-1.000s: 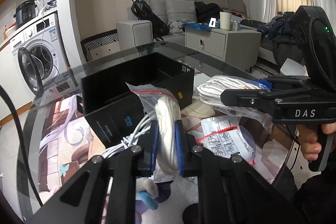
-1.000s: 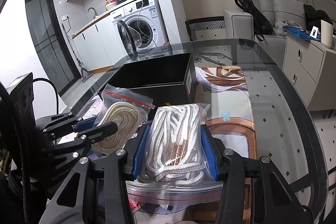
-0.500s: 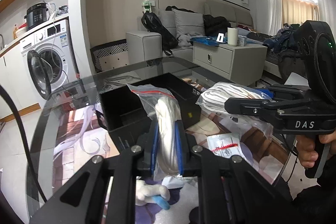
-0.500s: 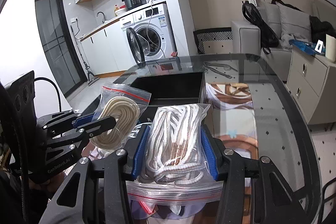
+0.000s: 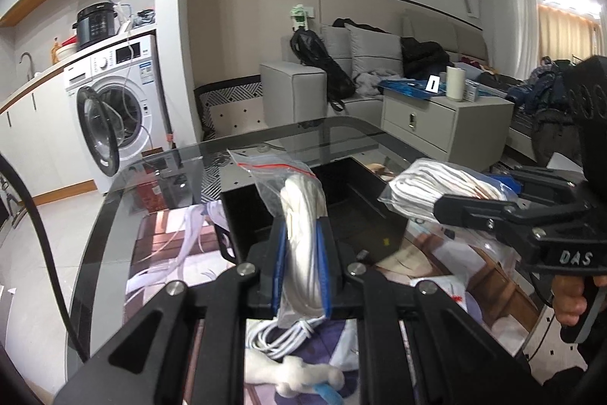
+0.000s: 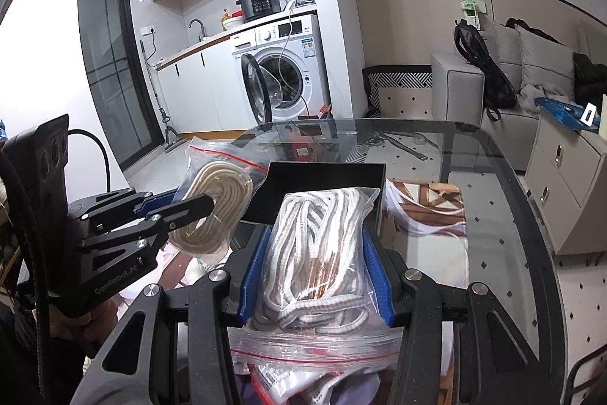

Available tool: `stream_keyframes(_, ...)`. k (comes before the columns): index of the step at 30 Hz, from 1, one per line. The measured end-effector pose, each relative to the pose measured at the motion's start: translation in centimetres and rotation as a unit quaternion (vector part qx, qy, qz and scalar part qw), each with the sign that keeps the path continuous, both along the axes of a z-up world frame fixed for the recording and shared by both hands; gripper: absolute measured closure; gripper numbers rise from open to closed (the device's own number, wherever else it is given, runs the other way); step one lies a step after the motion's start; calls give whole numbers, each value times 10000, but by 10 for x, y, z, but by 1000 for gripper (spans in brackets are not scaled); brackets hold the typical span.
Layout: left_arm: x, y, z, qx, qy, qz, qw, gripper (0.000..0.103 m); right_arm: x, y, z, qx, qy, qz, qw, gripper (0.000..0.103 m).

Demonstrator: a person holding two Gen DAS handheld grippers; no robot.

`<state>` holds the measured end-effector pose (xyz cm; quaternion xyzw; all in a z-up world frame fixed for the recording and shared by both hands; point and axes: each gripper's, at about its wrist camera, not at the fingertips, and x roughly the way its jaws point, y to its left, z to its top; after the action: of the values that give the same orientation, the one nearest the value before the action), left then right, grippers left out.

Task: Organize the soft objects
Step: 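Carry both rope bags over the black box and lower them inside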

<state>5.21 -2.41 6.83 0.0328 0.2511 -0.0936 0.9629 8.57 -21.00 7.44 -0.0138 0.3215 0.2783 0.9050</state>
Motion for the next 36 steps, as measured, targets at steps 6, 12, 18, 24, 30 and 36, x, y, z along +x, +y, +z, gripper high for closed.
stream_keyframes(6, 20, 6, 2, 57, 17, 146, 9999, 90, 8, 7, 1, 3, 20, 47, 10000, 54)
stream_keyframes(12, 37, 12, 2, 17, 84, 197, 9998, 90, 21, 15, 2, -33, 43, 92, 9999, 54)
stream_keyframes(18, 53, 14, 1, 1, 165, 235, 9996, 90, 31, 22, 0, -43, 85, 104, 9999, 54)
stream_keyframes(24, 67, 18, -1, -49, 233, 224, 9995, 90, 45, 26, -3, -60, 153, 128, 9998, 54)
stream_keyframes(30, 74, 17, -2, -68, 268, 204, 9994, 90, 56, 30, -7, -99, 198, 137, 9997, 54)
stream_keyframes(36, 89, 19, -5, -117, 361, 204, 9991, 90, 69, 36, -12, -146, 300, 177, 9993, 54)
